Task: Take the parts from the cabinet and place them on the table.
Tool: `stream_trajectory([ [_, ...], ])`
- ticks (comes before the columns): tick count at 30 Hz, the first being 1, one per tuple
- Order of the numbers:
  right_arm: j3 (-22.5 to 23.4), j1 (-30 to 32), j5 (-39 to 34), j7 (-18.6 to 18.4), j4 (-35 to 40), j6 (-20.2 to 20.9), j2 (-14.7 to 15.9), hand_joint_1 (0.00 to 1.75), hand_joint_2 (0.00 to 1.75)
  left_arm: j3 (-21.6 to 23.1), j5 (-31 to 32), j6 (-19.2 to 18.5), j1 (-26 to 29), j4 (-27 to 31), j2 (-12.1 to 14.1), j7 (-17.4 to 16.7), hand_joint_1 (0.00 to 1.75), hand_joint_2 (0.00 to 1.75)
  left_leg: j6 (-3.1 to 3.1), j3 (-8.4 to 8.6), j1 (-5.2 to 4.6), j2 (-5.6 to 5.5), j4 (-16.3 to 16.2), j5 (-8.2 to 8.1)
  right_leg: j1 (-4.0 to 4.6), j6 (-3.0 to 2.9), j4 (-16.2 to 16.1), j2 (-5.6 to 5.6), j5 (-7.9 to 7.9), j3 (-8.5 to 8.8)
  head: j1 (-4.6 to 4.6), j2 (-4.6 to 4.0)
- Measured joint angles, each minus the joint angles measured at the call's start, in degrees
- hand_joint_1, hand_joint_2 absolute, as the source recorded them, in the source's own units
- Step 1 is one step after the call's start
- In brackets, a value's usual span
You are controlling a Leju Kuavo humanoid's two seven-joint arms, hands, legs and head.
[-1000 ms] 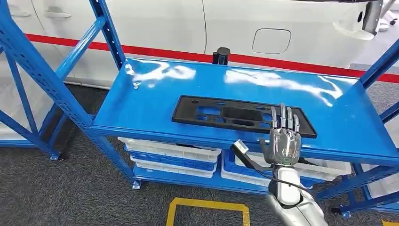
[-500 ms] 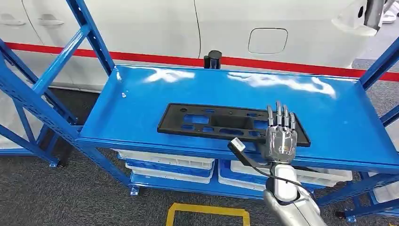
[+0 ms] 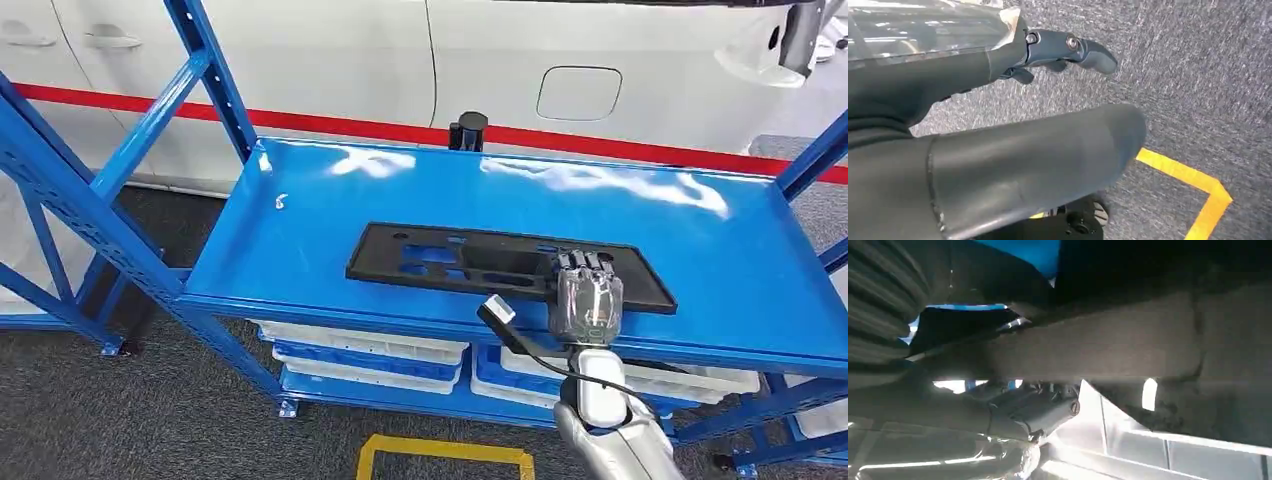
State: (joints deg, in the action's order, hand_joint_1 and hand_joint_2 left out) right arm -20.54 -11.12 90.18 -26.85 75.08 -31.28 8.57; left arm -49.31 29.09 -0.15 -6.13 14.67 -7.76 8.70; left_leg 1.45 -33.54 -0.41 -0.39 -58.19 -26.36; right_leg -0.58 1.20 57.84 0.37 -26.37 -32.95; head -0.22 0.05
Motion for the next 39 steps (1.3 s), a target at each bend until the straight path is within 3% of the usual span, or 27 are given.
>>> stream_trajectory([
  [2,0.5,0.0,0.1,0.9,-0.1,-0.1,-0.4,1.62,1.75,0.0,0.1,0.5,-0.1,0.0,0.0,0.0,0.00,0.00,0.06,0.01,0.00,0.00,0.0,-0.04,0.00,0.09,0.0,0.00,0.01,0.00,-0.02,0.02],
  [4,0.9,0.0,0.2,1.3,-0.2,-0.2,-0.7,1.64,1.75,-0.1,0.1,0.9,-0.1,0.0,0.0,0.0,0.00,0.00,0.08,0.01,0.01,-0.01,0.0,-0.05,-0.01,0.65,0.0,0.00,-0.08,0.02,0.00,0.00],
  [13,1.2,-0.1,0.1,1.2,-0.5,-0.5,-1.2,1.73,1.75,-0.6,0.1,1.3,-0.1,0.0,-0.2,0.2,0.00,0.00,0.06,0.02,0.23,-0.02,0.0,-0.05,0.08,0.63,0.0,0.01,-0.09,0.02,0.00,0.00],
  [14,1.2,-0.1,0.1,1.1,-0.5,-0.7,-1.2,1.71,1.75,-0.8,0.1,1.3,-0.1,0.0,-0.2,0.3,0.00,1.75,0.06,0.03,0.23,-0.01,0.0,-0.05,0.08,0.63,0.0,0.01,-0.09,0.03,-0.02,0.00],
  [22,1.1,-0.1,0.2,-0.5,-0.3,-1.3,-0.7,1.75,1.75,-0.9,0.9,-0.4,0.0,0.0,-0.2,0.9,0.00,1.75,0.07,0.04,0.23,-0.02,0.0,-0.05,0.11,0.63,0.0,0.01,-0.09,0.04,-0.02,0.00],
  [25,0.8,-0.1,0.2,-2.6,0.3,-1.4,0.1,1.75,1.75,-0.9,1.4,-0.3,-0.1,0.0,-0.2,1.0,0.00,1.75,0.07,0.03,0.20,-0.03,0.0,-0.05,0.11,0.64,0.0,0.00,-0.09,0.04,-0.02,0.00],
  [32,-4.0,-0.7,0.1,-12.2,3.5,-1.2,5.9,1.75,1.75,-0.9,1.8,2.0,-0.2,0.0,0.1,0.4,0.00,1.75,0.07,0.01,0.18,-0.02,0.0,-0.06,0.10,0.64,0.0,0.01,-0.09,0.04,-0.02,0.00],
  [39,-6.9,-1.5,0.1,-12.9,5.3,-1.0,9.1,1.75,1.75,-0.9,1.9,2.7,-0.2,0.0,0.1,-0.1,0.00,1.75,0.07,0.01,0.22,-0.03,0.0,-0.05,0.10,0.64,0.0,0.00,-0.09,0.04,-0.02,0.00],
])
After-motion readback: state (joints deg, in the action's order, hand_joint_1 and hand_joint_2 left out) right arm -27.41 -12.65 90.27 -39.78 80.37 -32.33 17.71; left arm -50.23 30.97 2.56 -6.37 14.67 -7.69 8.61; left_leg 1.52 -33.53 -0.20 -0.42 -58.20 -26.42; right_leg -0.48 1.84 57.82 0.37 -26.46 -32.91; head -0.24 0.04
